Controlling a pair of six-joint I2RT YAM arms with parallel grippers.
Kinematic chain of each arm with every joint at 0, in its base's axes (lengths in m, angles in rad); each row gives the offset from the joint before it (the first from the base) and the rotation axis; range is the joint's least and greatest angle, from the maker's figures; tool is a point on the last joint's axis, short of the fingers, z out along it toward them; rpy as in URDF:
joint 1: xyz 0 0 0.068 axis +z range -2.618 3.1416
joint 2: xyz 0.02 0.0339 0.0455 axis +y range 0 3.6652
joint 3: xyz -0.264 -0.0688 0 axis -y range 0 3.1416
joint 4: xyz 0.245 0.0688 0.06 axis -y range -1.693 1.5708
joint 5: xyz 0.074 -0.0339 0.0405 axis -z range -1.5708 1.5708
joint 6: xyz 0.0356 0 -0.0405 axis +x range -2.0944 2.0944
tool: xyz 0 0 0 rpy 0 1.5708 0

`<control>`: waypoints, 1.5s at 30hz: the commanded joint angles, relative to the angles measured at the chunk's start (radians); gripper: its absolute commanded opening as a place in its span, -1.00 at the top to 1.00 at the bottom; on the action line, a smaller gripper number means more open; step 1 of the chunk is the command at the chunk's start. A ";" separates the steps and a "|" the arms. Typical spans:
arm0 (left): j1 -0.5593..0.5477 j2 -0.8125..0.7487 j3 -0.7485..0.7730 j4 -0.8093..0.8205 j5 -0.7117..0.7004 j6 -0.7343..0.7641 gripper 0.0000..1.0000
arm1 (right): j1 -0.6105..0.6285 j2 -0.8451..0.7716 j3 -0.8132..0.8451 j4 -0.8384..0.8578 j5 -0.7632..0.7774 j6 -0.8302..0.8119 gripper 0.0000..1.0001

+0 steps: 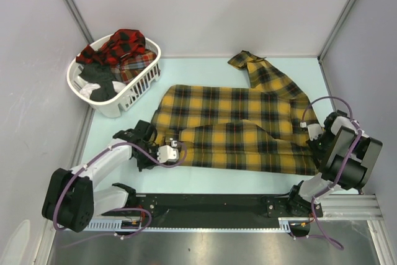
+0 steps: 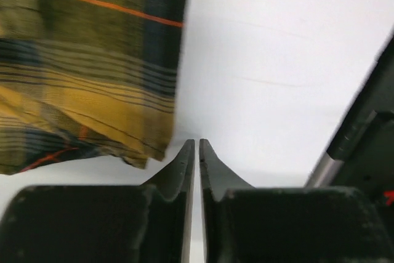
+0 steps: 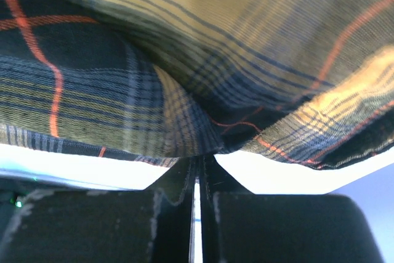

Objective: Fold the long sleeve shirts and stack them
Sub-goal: Fold the shirt

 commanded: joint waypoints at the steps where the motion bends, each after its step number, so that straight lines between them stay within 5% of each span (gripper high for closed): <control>1: -0.009 -0.020 0.064 -0.147 0.065 0.032 0.55 | 0.004 -0.022 0.035 -0.144 0.063 -0.073 0.81; 2: -0.007 -0.020 0.119 -0.184 0.100 0.032 0.37 | 0.001 -0.025 0.075 -0.231 0.019 -0.076 0.47; 5: -0.006 0.003 0.278 -0.232 0.165 0.012 -0.19 | -0.007 -0.042 0.291 -0.425 -0.132 -0.100 -0.12; 8: -0.004 0.097 0.462 -0.218 0.205 -0.047 -0.72 | 0.016 -0.030 0.517 -0.505 -0.294 -0.087 -0.41; 10: -0.001 0.215 0.561 -0.211 0.232 -0.072 -0.98 | 0.055 0.016 0.638 -0.505 -0.363 -0.059 -0.43; 16: 0.062 0.610 0.971 -0.027 0.279 -0.227 -0.98 | 0.148 0.246 0.815 -0.151 -0.518 0.283 -0.39; 19: 0.100 0.850 1.315 0.009 0.279 -0.330 -0.99 | 0.174 0.381 0.937 0.068 -0.541 0.445 -0.36; 25: 0.110 1.247 1.751 -0.016 0.185 -0.318 -0.83 | 0.186 0.614 1.112 0.234 -0.552 0.627 -0.28; 31: 0.128 1.264 1.663 0.084 0.215 -0.270 -0.62 | 0.241 0.774 1.208 0.272 -0.515 0.624 -0.27; 45: 0.137 1.284 1.608 0.125 0.236 -0.108 -0.45 | 0.254 0.841 1.217 0.521 -0.446 0.650 -0.39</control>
